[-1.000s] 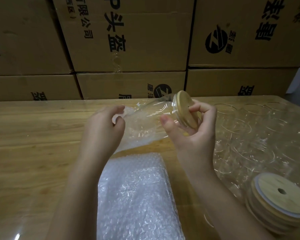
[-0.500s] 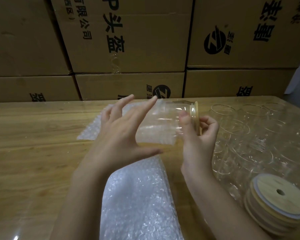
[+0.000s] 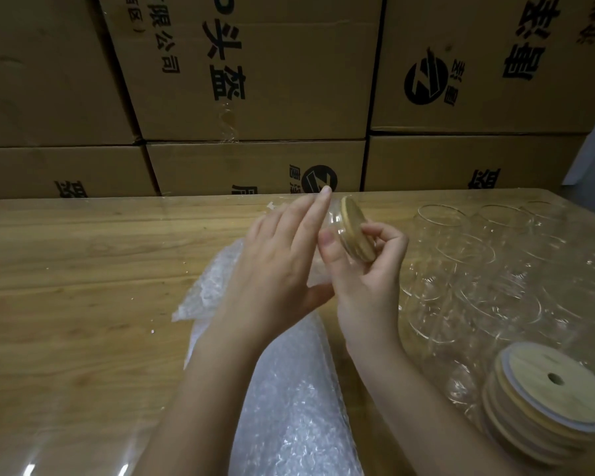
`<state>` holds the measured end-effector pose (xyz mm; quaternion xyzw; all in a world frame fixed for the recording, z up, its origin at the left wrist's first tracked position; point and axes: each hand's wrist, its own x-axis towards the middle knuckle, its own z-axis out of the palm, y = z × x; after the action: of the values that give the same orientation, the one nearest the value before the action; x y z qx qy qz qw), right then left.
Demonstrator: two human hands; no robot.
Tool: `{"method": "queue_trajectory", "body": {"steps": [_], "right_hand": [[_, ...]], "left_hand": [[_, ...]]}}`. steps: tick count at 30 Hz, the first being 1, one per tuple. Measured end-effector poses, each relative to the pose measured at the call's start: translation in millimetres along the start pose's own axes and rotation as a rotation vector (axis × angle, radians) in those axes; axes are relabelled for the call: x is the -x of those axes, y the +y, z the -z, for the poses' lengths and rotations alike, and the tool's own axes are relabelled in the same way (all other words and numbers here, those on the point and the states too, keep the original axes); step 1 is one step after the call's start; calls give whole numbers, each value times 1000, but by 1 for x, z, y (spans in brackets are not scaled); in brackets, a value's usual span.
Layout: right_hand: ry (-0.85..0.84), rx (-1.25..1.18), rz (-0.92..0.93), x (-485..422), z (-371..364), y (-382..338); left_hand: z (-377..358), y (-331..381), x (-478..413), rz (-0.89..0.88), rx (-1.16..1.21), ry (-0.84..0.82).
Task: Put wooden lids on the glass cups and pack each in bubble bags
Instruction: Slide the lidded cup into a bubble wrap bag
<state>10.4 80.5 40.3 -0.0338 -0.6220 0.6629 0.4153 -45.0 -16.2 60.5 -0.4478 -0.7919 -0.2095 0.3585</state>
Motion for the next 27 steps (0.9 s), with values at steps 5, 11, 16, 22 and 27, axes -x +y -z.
{"method": "queue_trajectory", "body": {"steps": [5, 11, 16, 22, 27], "right_hand": [[-114, 154, 84, 2, 0, 3], [-199, 274, 61, 2, -1, 9], [-335, 522, 110, 1, 3, 9], [-171, 1041, 418, -3, 9, 3], [-122, 1238, 334, -4, 9, 5]], "left_hand": [[-6, 0, 2, 97, 281, 20], [-14, -13, 11, 282, 594, -42], [-9, -29, 17, 351, 737, -112], [16, -50, 20, 410, 632, -326], [29, -53, 19, 342, 492, -361]]}}
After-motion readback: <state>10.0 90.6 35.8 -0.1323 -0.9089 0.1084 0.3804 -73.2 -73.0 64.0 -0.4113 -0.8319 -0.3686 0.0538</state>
